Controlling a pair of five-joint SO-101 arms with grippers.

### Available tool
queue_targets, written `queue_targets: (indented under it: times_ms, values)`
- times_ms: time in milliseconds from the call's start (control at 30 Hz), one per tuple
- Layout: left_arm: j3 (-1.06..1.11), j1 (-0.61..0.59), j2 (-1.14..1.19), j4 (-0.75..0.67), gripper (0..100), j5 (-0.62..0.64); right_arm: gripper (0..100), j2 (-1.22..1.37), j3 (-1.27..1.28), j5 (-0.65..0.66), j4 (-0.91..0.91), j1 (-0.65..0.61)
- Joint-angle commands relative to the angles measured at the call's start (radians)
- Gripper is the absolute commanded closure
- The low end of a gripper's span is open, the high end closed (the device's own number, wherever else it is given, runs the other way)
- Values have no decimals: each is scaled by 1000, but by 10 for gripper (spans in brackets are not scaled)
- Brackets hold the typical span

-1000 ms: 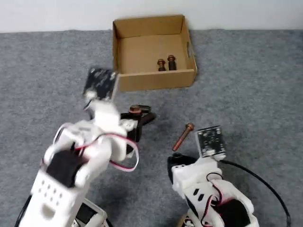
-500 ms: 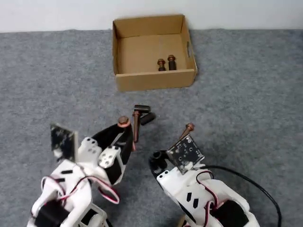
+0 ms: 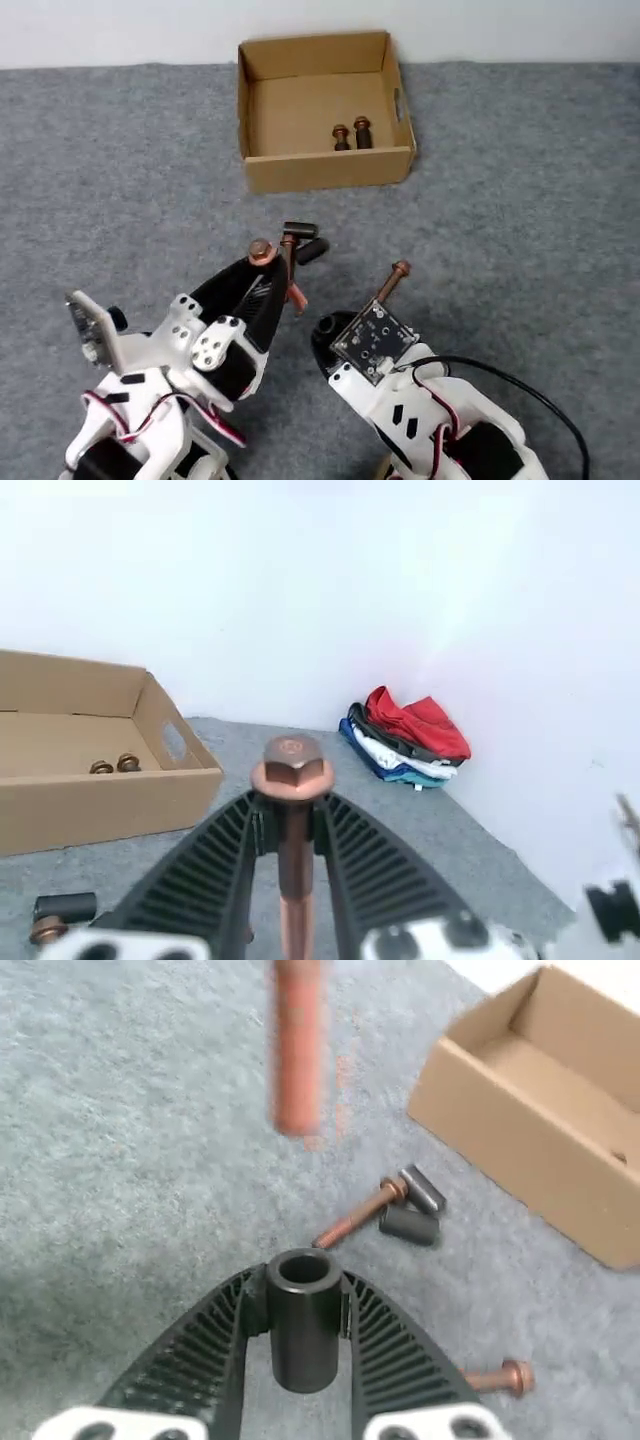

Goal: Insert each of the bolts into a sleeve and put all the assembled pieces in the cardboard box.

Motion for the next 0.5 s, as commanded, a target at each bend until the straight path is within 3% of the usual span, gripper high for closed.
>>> queue_targets:
  times_ms: [0, 267, 467]
  values:
    - [15, 8, -5, -78, 995, 17, 991, -10, -35, 43, -61, -44]
    - [24, 8, -11, -12, 995, 17, 991, -2, -38, 51, -104, -51]
    - [-35, 25, -11, 72, 995, 17, 991, -2, -38, 51, -105, 10]
